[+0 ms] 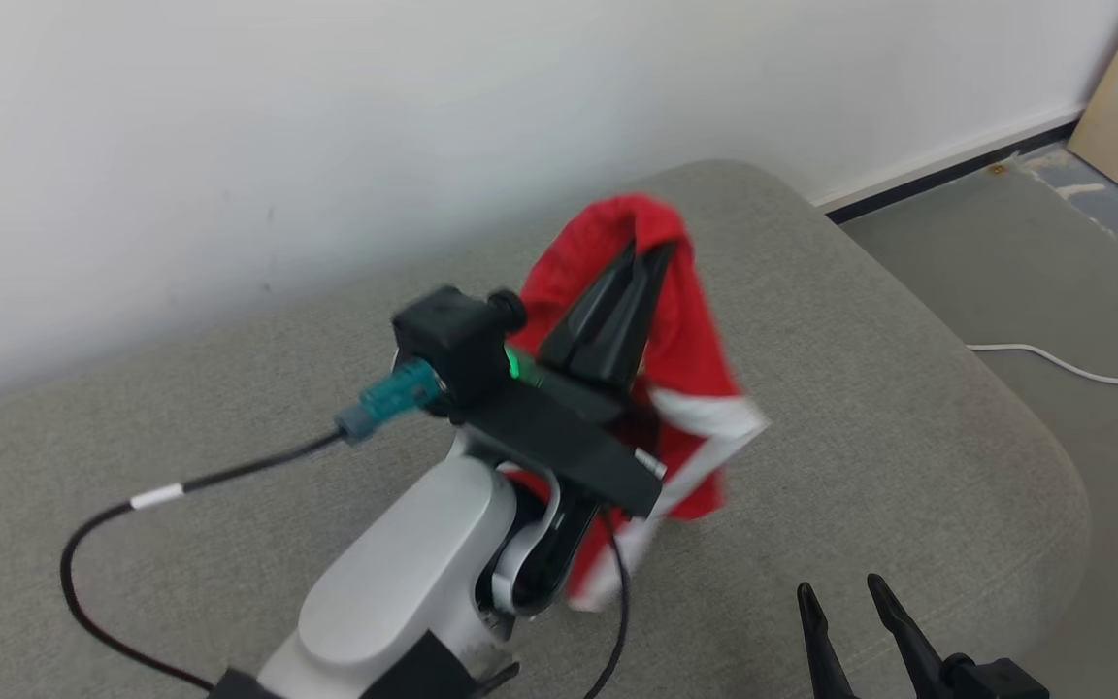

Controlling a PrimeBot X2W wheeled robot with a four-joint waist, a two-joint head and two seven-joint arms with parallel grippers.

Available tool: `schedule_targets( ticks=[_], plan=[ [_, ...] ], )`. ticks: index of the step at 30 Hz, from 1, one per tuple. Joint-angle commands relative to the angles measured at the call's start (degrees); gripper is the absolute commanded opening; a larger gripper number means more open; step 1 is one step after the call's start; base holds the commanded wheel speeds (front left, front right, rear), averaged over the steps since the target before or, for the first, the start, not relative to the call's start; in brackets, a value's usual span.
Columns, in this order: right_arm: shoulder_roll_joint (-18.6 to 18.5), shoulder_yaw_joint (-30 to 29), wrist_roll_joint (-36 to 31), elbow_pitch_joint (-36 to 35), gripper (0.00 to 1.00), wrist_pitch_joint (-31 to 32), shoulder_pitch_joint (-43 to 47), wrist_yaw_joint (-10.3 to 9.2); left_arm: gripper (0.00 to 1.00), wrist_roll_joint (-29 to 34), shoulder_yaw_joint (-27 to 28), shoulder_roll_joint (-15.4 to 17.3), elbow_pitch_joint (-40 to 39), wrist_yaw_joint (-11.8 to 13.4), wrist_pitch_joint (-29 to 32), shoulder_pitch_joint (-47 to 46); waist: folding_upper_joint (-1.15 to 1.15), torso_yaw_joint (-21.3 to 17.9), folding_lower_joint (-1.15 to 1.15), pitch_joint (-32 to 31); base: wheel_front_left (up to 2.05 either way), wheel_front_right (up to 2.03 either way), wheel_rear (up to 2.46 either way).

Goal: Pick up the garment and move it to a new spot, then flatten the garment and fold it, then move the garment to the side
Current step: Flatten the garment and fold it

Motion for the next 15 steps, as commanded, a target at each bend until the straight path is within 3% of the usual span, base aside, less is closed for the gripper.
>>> schedule_targets(
  ticks=[1,3,8,15],
  plan=[
    [-0.05,0.06,0.54,0.13,1.00,-0.30,-0.51,0.06,0.00,-4.10,-0.72,-0.02,-1.74,0.98,-1.27,-2.05,0.00,-0.50,0.00,0.08,0.00,0.00,0.00],
    [0.02,0.15,0.62,0.23,1.00,-0.38,-0.65,0.06,0.00,-8.60,-1.24,0.00,-3.57,3.14,-2.33,-3.77,0.00,-0.66,0.00,0.21,0.00,0.00,0.00],
    [0.30,-0.16,0.78,0.17,1.00,-0.57,-0.60,0.06,0.00,-8.70,-0.63,0.08,0.46,10.17,-2.89,-3.64,0.00,0.26,0.00,1.08,0.00,0.00,0.00],
    [0.54,-0.81,0.77,0.06,1.00,-0.68,-0.42,0.06,0.00,-7.88,3.99,2.26,13.04,12.94,-2.91,4.45,0.00,4.56,0.00,2.04,0.00,0.00,0.00]
  ],
)
